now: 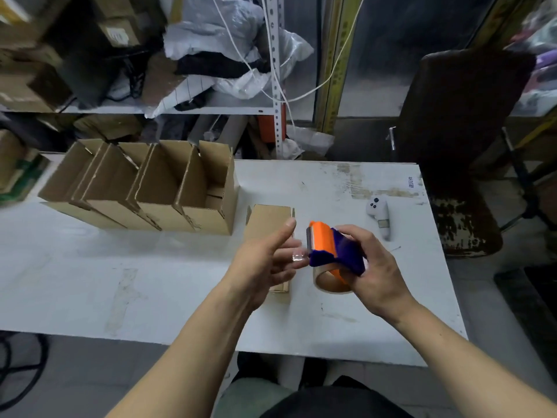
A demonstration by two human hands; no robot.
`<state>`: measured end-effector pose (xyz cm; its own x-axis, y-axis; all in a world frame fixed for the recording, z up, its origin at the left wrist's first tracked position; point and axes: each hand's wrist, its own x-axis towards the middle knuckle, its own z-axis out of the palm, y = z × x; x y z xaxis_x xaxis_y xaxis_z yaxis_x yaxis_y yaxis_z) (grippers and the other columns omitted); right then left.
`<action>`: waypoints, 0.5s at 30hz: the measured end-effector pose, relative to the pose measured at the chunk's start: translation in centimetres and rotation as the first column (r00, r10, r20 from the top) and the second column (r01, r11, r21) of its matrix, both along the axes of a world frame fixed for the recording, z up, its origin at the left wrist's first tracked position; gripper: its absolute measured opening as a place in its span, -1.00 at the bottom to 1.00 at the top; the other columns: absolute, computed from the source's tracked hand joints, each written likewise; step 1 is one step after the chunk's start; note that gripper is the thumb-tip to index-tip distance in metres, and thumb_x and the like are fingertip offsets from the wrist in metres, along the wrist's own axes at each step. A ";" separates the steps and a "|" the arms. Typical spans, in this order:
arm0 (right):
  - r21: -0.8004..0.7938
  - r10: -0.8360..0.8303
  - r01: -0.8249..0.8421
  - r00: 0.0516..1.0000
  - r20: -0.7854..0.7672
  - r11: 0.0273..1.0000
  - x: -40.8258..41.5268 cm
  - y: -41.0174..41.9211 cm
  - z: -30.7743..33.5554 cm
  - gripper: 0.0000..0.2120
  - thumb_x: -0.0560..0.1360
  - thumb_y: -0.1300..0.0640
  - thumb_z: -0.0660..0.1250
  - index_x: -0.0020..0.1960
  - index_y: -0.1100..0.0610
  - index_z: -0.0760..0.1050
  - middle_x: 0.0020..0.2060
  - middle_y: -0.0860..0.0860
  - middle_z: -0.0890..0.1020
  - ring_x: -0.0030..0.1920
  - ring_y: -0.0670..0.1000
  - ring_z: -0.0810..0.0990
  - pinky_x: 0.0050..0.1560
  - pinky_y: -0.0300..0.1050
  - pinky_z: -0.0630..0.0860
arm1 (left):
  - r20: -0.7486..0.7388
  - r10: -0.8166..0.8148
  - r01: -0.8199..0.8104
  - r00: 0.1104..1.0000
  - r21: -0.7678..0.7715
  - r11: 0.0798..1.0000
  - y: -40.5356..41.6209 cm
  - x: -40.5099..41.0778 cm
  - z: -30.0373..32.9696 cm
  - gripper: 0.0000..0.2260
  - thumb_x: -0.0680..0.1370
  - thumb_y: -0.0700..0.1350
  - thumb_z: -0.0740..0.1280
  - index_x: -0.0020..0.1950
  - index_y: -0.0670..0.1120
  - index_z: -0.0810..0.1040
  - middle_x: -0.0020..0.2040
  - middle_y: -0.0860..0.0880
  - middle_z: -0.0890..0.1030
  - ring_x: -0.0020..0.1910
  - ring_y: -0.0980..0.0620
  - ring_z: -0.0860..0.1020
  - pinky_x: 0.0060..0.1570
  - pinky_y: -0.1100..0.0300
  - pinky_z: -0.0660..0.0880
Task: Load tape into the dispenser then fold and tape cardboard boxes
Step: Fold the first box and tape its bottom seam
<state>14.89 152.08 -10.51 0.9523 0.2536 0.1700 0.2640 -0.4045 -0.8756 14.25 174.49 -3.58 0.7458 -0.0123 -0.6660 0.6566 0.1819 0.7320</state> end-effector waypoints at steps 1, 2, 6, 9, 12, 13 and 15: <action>-0.006 0.030 -0.030 0.998 0.055 1.000 0.0 0.1 0.3 -0.34 0.38 0.09 0.61 0.40 -0.16 0.43 0.17 -0.22 0.55 0.11 -0.15 0.57 0.02 -0.39 0.49 | -0.007 0.021 -0.021 1.000 -0.047 0.999 0.3 -0.1 0.2 -0.55 0.56 0.20 0.45 0.05 -0.21 0.68 -0.26 -0.03 0.70 -0.30 0.00 0.65 -0.17 0.15 0.48; -0.004 0.063 -0.063 0.992 0.107 0.998 0.0 0.3 0.3 -0.31 0.37 0.06 0.66 0.41 -0.13 0.44 0.17 -0.19 0.54 0.11 -0.14 0.57 0.03 -0.36 0.51 | 0.005 0.028 -0.027 1.000 -0.062 0.998 0.6 -0.2 0.3 -0.65 0.57 0.12 0.48 -0.08 -0.19 0.67 -0.37 -0.01 0.59 -0.41 0.04 0.54 -0.24 0.19 0.40; -0.088 0.135 -0.118 0.963 0.233 0.989 1.0 0.6 -0.3 -0.25 0.36 0.10 0.67 0.46 -0.08 0.45 0.15 -0.03 0.55 0.13 0.04 0.59 0.04 -0.01 0.62 | 0.076 0.009 -0.012 0.997 0.034 0.999 1.7 -0.2 0.4 -0.76 0.60 -0.10 0.48 -0.24 -0.15 0.62 -0.38 -0.06 0.49 -0.42 0.06 0.45 -0.34 0.26 0.35; -0.170 0.147 -0.100 0.946 0.288 0.980 1.6 0.9 -0.6 -0.31 0.42 0.03 0.61 0.49 -0.05 0.43 0.14 0.00 0.54 0.16 0.05 0.55 0.06 0.03 0.61 | 0.091 -0.033 0.029 0.995 0.043 0.999 2.3 0.0 0.5 -0.75 0.62 -0.10 0.46 -0.24 -0.16 0.66 -0.42 -0.05 0.48 -0.39 0.03 0.47 -0.34 0.24 0.38; -0.243 0.153 -0.071 0.928 0.341 0.967 1.8 0.9 -0.8 -0.30 0.42 0.09 0.63 0.50 -0.01 0.45 0.12 0.01 0.53 0.13 0.03 0.52 0.07 -0.02 0.58 | 0.123 -0.040 0.028 0.992 0.095 0.995 2.2 0.2 0.1 -0.78 0.64 -0.11 0.43 -0.13 -0.21 0.66 -0.43 -0.02 0.55 -0.39 0.06 0.52 -0.33 0.23 0.39; -0.266 0.158 -0.062 0.920 0.359 0.962 1.8 1.0 -0.8 -0.29 0.41 0.12 0.64 0.50 0.02 0.46 0.11 0.02 0.52 0.12 0.04 0.51 0.07 -0.03 0.58 | 0.140 -0.046 0.028 0.989 0.129 0.991 2.0 0.2 0.1 -0.77 0.65 -0.11 0.41 -0.14 -0.21 0.66 -0.42 -0.01 0.58 -0.41 0.09 0.51 -0.30 0.21 0.40; -0.285 0.151 -0.043 0.918 0.368 0.957 1.7 0.9 -0.9 -0.30 0.41 0.14 0.64 0.50 0.07 0.49 0.10 0.03 0.51 0.11 0.05 0.51 0.08 -0.04 0.58 | 0.138 -0.050 0.029 0.989 0.150 0.988 1.8 0.3 -0.2 -0.78 0.65 -0.07 0.41 -0.08 -0.20 0.67 -0.32 -0.05 0.63 -0.33 0.06 0.54 -0.21 0.15 0.43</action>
<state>16.64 153.02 -11.39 0.7958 0.4283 0.4282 0.6056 -0.5628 -0.5626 14.57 176.32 -3.81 0.8334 0.0467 -0.5506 0.5491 0.0412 0.8347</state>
